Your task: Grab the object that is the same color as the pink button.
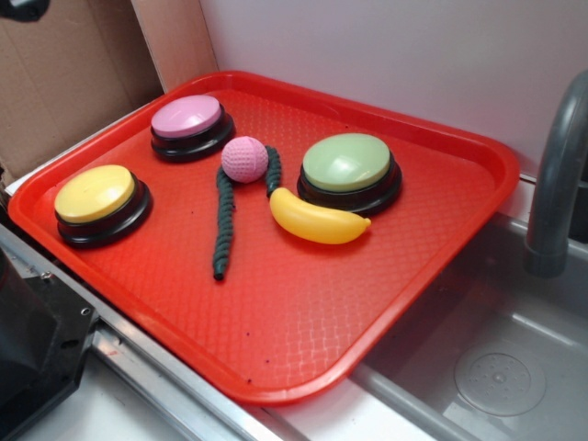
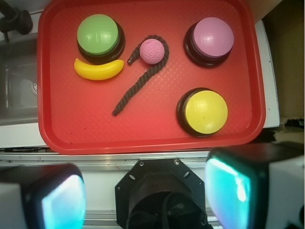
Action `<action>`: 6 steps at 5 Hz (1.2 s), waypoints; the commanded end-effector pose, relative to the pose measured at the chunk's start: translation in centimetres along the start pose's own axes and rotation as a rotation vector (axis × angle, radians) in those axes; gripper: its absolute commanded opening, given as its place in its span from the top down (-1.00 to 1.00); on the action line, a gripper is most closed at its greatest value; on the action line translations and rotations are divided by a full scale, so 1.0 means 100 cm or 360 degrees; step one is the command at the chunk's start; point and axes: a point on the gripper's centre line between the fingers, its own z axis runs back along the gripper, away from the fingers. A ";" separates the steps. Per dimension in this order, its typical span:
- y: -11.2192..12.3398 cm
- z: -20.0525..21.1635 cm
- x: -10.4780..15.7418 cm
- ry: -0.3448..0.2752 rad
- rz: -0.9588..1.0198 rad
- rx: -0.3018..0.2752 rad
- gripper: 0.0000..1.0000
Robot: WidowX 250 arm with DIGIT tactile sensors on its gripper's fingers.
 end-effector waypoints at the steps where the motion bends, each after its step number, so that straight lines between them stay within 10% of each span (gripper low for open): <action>1: 0.000 0.000 0.000 0.0000 0.0000 0.0000 -1.00; 6: 0.035 -0.099 0.090 -0.0292 -0.0467 0.0161 -1.00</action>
